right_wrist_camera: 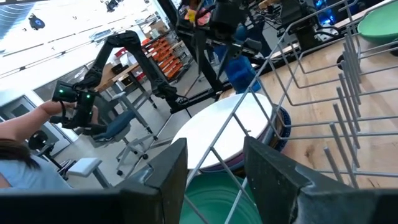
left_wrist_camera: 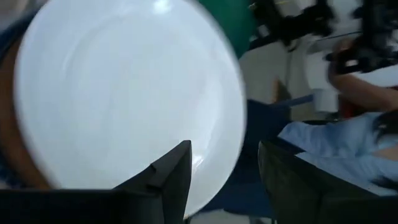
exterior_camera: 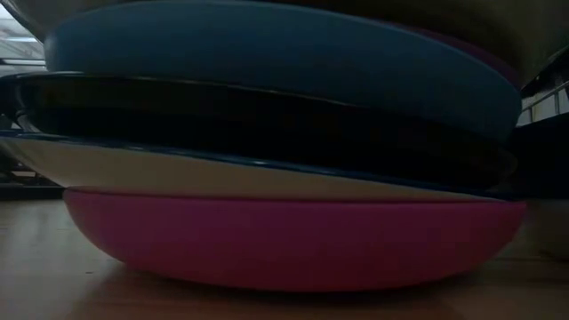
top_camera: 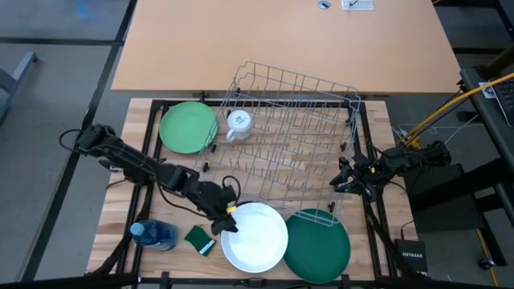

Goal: Sort dishes
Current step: Put the white plate in the dish rack

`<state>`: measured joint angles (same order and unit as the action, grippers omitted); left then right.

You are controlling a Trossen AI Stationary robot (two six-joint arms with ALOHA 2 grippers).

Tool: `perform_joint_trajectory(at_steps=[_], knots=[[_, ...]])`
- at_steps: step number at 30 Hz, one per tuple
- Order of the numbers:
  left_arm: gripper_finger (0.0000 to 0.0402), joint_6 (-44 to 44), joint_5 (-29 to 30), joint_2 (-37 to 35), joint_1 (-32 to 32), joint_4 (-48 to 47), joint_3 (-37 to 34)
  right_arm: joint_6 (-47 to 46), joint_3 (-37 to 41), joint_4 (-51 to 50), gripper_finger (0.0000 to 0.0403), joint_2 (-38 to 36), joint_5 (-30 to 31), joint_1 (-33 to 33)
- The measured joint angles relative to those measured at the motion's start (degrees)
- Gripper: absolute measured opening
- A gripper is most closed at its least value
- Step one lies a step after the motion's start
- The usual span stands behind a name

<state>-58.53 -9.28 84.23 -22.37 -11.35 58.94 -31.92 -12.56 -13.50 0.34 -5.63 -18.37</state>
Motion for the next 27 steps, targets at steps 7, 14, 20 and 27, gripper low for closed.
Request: perform_joint_trajectory(at_steps=[7, 14, 20, 27], knots=[[0.0175, -6.34, 0.03, 0.00, -0.18, -10.76, 0.00, 0.02, -0.02, -0.08, 0.0160, 0.00, 0.00, 0.00], [0.0175, -11.70, 0.41, 0.00, -0.20, -18.01, 0.00, 0.02, -0.02, -0.13, 0.0160, 0.00, 0.00, 0.00], [0.0175, -13.72, 1.35, 1.36, -0.30, -17.96, 0.00, 0.03, -0.02, -0.14, 0.0160, 0.02, 0.00, 0.00], [0.0175, -16.09, 1.37, 4.67, -0.31, -17.29, 0.00, 0.04, -0.02, -0.17, 0.0160, 0.02, 0.00, 0.00]])
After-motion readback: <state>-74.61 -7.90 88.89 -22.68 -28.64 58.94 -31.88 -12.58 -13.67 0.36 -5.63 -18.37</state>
